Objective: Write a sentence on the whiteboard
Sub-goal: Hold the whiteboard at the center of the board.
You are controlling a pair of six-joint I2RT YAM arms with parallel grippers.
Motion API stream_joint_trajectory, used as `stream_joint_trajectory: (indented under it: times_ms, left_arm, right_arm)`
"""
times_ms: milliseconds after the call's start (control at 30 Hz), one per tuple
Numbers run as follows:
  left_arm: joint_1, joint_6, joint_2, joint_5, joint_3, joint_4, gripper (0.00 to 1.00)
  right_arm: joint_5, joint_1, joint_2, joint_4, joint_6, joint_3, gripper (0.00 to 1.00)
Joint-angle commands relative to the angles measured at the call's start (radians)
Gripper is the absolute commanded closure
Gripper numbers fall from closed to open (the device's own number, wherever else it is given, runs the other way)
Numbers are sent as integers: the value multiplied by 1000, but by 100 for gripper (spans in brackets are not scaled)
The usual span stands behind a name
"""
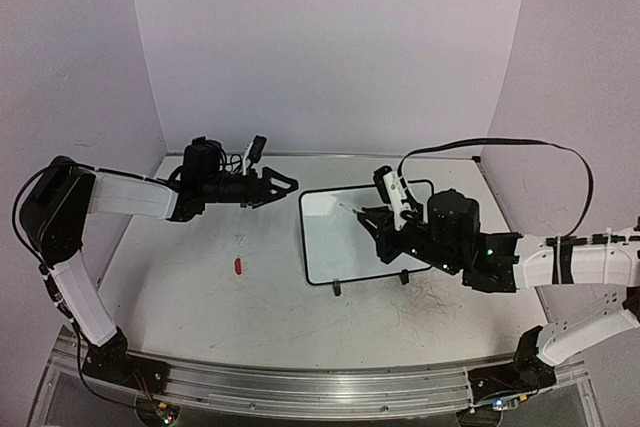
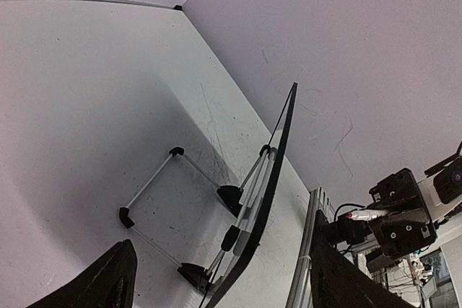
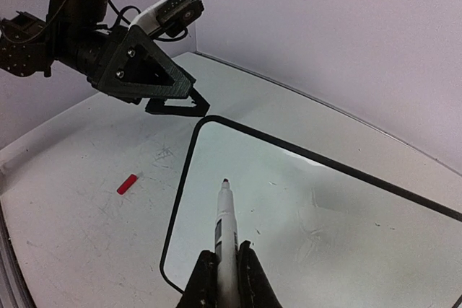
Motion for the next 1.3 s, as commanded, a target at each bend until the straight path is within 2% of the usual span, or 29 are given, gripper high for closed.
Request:
stream_joint_trajectory:
  times_ms: [0, 133, 333, 533, 600, 867, 1267]
  left_arm:
    - [-4, -13, 34, 61, 62, 87, 18]
    - [-28, -27, 60, 84, 81, 100, 24]
    - [-37, -28, 85, 117, 92, 103, 41]
    - [-37, -12, 91, 134, 97, 104, 55]
    - [-37, -5, 90, 133, 92, 106, 59]
    - [-49, -9, 106, 147, 74, 146, 70]
    - [-76, -48, 128, 165, 59, 217, 85]
  right_arm:
    - [29, 3, -6, 63, -38, 17, 100]
    - [4, 5, 61, 46, -39, 80, 100]
    - [-25, 15, 146, 15, -55, 160, 100]
    - [9, 18, 165, 56, -57, 174, 97]
    - [25, 18, 162, 84, -58, 157, 99]
    - [64, 19, 109, 202, -57, 35, 99]
    - [42, 19, 172, 182, -75, 62, 100]
